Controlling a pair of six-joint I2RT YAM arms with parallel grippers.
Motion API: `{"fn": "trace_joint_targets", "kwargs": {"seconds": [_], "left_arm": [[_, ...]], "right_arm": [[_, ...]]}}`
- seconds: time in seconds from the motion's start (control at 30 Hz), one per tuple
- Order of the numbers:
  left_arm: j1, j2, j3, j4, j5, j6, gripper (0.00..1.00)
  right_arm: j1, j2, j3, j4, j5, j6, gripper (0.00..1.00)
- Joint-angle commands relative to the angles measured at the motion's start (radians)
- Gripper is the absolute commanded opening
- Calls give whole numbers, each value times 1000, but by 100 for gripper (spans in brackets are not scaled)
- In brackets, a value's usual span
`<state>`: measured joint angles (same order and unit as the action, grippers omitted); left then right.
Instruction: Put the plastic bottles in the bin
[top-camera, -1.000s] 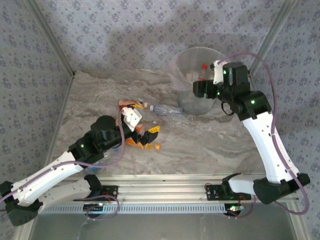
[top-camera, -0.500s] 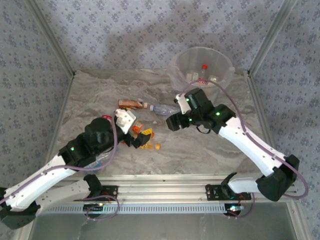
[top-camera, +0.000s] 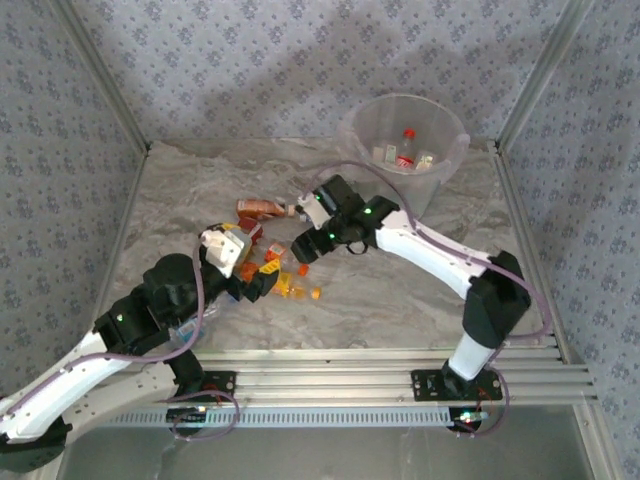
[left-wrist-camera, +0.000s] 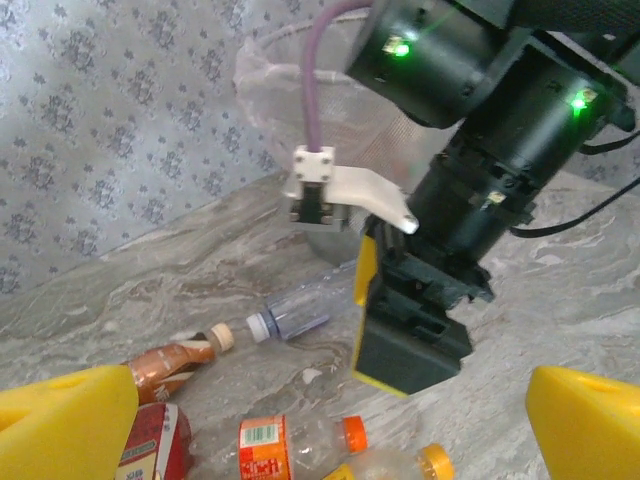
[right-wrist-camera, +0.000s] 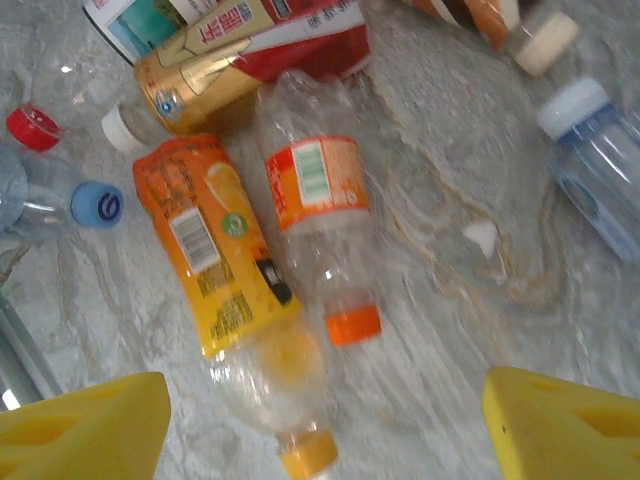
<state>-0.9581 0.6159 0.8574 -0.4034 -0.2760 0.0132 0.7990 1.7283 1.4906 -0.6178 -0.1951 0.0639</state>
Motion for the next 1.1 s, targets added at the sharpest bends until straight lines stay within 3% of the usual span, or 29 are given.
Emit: {"fn": "trace_joint_targets", "kwargs": {"seconds": [0.0, 0.4, 1.07], "left_arm": [[-7, -8, -3, -2, -29, -23, 100], [-7, -10, -17, 8, -48, -32, 100], [-7, 15, -11, 2, -41, -29, 100]], "right_arm": [[31, 88, 89, 4, 19, -52, 85], [113, 372, 337, -59, 129, -93, 89], [89, 609, 514, -108, 127, -93, 87]]}}
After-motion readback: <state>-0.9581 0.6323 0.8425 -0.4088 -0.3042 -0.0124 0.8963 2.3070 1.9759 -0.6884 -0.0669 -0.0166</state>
